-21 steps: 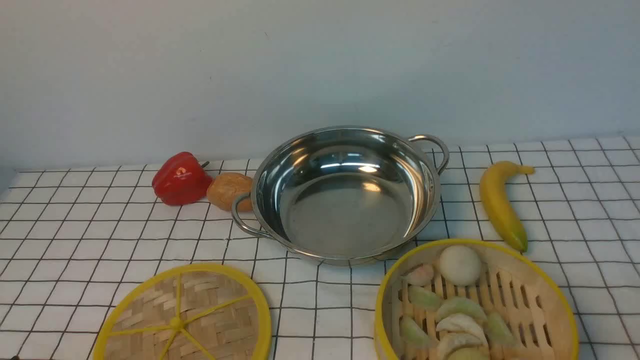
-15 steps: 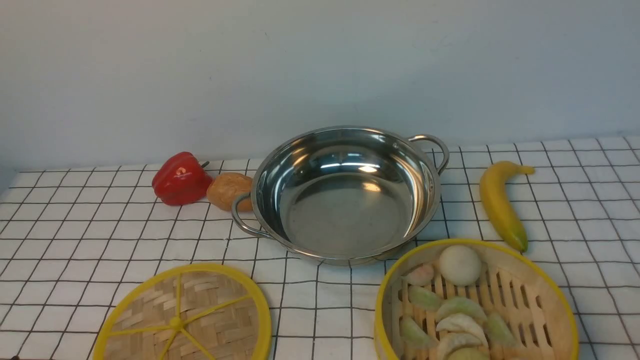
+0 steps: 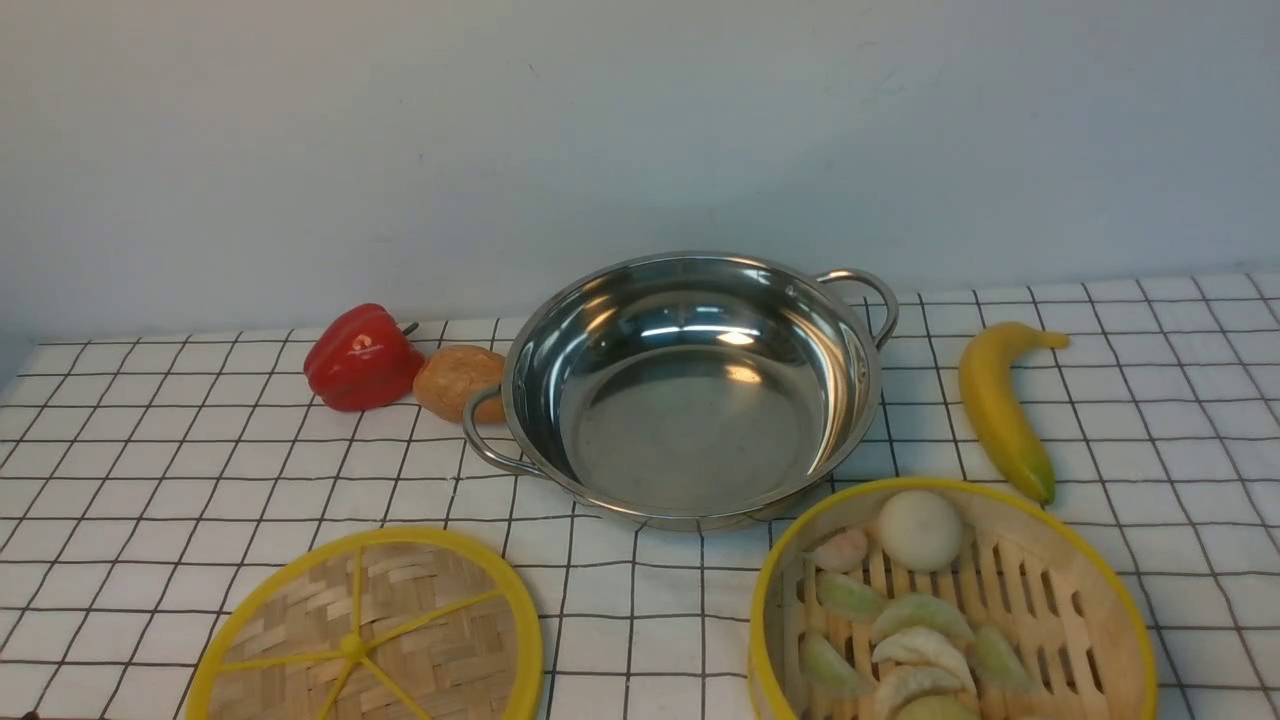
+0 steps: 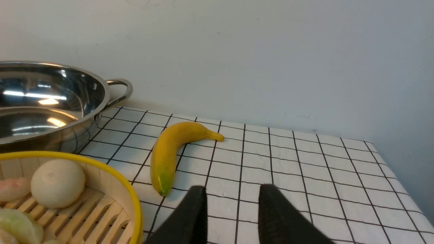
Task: Place the steamer in the pot on the white tablecloth, and put the lid on the steamer.
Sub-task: 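Reach for and grasp the rim of the bamboo steamer holding the buns with the right gripper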
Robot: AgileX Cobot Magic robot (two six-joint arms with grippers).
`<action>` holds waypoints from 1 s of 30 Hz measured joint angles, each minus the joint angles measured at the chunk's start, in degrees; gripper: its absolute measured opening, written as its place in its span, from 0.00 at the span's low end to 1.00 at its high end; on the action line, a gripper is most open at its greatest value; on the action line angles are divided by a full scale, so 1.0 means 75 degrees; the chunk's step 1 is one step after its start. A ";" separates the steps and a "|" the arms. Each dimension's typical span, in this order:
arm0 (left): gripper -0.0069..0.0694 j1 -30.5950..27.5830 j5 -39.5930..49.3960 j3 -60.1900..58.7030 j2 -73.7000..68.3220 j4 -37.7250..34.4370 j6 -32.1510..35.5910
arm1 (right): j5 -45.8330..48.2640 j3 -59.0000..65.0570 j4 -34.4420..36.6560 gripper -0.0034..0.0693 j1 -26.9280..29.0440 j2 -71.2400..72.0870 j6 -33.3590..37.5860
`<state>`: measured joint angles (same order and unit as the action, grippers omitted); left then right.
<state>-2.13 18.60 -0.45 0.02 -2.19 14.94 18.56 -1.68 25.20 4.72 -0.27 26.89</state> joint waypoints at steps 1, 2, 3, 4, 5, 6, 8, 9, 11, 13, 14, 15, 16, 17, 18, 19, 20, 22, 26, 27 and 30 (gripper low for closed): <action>0.41 0.0000 0.0000 0.0000 0.0000 0.0000 0.0000 | 0.0000 0.0000 0.0000 0.38 0.0000 0.0000 0.0000; 0.41 0.0000 0.0000 0.0000 0.0000 0.0000 0.0000 | 0.0000 0.0000 0.0000 0.38 0.0000 0.0000 0.0000; 0.41 0.0000 0.0000 0.0000 0.0000 0.0000 0.0000 | 0.0000 0.0000 0.0000 0.38 0.0000 0.0000 0.0000; 0.41 0.0000 0.0000 0.0000 0.0000 0.0000 0.0000 | 0.0000 0.0000 0.0000 0.38 0.0000 0.0000 0.0000; 0.41 0.0000 0.0000 0.0000 0.0000 0.0000 0.0000 | 0.0000 0.0000 0.0000 0.38 0.0000 0.0000 0.0000; 0.41 0.0000 0.0000 0.0000 0.0000 0.0000 0.0000 | 0.0000 0.0000 0.0000 0.38 0.0000 0.0000 0.0000; 0.41 0.0000 0.0000 0.0000 0.0000 0.0000 0.0000 | 0.0000 0.0000 0.0000 0.38 0.0000 0.0000 0.0000; 0.41 0.0000 0.0000 0.0000 0.0000 0.0000 0.0000 | 0.0000 0.0000 0.0000 0.38 0.0000 0.0000 0.0000; 0.41 0.0000 0.0000 0.0000 0.0000 0.0000 0.0000 | 0.0000 0.0000 0.0000 0.38 0.0000 0.0000 0.0000; 0.41 0.0000 0.0000 0.0000 0.0000 0.0000 0.0000 | 0.0000 0.0000 0.0000 0.38 0.0000 0.0000 0.0000; 0.41 0.0000 0.0000 0.0000 0.0000 0.0000 0.0000 | 0.0000 0.0000 0.0000 0.38 0.0000 0.0000 0.0000; 0.41 0.0000 0.0000 0.0000 0.0000 0.0000 0.0000 | 0.0000 0.0000 0.0000 0.38 0.0000 0.0000 0.0000; 0.41 0.0000 0.0000 0.0000 0.0000 0.0007 0.0000 | 0.0000 0.0000 0.0000 0.38 0.0000 0.0000 0.0000; 0.41 0.0000 0.0000 0.0000 0.0000 0.0007 0.0000 | 0.0000 0.0000 0.0000 0.38 0.0000 0.0000 0.0000; 0.41 0.0000 0.0000 0.0000 0.0000 0.0000 0.0000 | 0.0000 0.0000 0.0000 0.38 0.0000 0.0000 0.0000; 0.41 0.0000 0.0000 0.0000 0.0000 0.0001 0.0000 | 0.0000 0.0000 0.0000 0.38 0.0000 0.0000 0.0000; 0.41 0.0000 0.0000 0.0000 0.0000 -0.0054 0.0000 | 0.0000 0.0000 0.0000 0.38 0.0000 0.0000 0.0000; 0.41 0.0000 0.0000 0.0000 0.0000 -0.0246 0.0000 | 0.0000 0.0000 0.0020 0.38 0.0000 0.0000 -0.0029; 0.41 0.0000 0.0000 0.0000 0.0000 -0.1143 0.0000 | 0.0000 0.0000 0.0752 0.38 0.0000 0.0000 -0.0569; 0.41 0.0000 0.0000 0.0000 0.0000 -0.1203 0.0000 | 0.0000 0.0000 0.0877 0.38 0.0000 0.0000 -0.0605; 0.41 0.0000 0.0000 0.0000 0.0000 -0.2301 0.0000 | 0.0000 0.0000 0.1982 0.38 0.0000 0.0000 -0.1216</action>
<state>-2.13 18.60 -0.45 0.02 -19.45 14.94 18.56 -1.68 40.06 4.72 -0.27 17.77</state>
